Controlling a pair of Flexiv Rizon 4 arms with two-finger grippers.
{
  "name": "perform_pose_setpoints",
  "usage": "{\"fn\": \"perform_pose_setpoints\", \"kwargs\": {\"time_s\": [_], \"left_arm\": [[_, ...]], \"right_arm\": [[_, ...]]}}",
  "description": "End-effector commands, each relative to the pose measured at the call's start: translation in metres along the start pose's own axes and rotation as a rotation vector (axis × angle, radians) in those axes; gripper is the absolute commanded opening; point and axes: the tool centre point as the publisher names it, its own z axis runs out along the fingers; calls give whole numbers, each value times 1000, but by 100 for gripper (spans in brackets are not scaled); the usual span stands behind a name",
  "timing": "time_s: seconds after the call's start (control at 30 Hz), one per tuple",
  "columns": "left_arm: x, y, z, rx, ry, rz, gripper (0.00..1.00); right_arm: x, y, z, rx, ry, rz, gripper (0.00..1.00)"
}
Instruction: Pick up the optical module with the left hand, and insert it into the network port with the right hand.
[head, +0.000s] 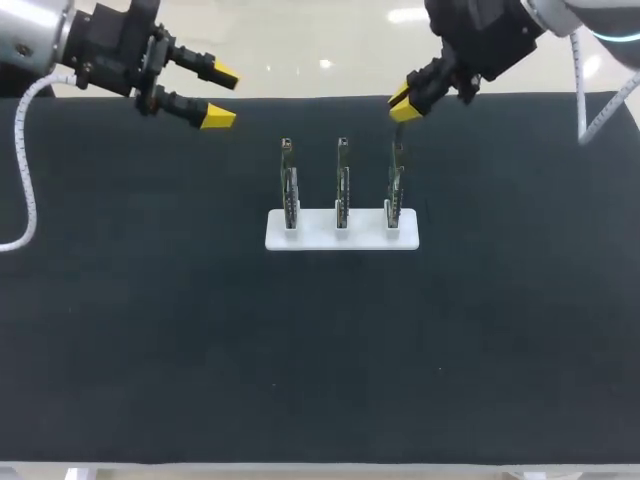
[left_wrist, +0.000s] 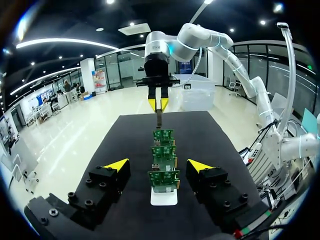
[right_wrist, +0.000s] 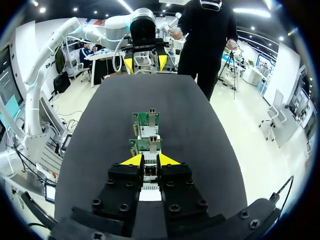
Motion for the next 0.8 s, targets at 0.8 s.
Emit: {"fn": "perform_pose_setpoints", "kwargs": {"time_s": [0.8], "left_arm": [[0, 0, 1, -3, 2, 0, 100]], "right_arm": [[5, -6, 0, -3, 15, 0, 0]]}}
